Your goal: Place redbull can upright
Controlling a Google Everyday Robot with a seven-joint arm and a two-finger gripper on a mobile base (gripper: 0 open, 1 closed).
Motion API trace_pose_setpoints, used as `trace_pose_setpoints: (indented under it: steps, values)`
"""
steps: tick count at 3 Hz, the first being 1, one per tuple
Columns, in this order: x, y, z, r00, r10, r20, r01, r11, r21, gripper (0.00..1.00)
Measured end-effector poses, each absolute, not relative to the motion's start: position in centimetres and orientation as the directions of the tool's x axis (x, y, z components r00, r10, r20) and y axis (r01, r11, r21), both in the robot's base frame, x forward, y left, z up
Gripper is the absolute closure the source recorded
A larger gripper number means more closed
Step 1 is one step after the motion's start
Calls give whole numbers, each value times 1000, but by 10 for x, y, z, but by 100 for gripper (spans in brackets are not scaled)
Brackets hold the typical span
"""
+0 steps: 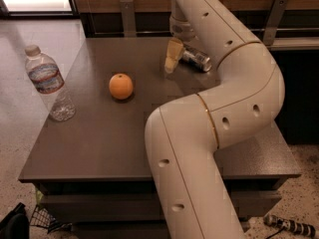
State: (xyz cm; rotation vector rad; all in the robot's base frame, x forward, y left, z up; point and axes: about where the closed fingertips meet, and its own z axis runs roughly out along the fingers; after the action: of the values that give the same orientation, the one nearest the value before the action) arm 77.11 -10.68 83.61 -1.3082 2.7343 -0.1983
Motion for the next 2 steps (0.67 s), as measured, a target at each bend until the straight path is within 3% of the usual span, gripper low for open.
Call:
trace_pose_setpoints:
  steps: [2]
  values:
    - [766,-118,823,-701,-711,-45,-703,701,-117,0]
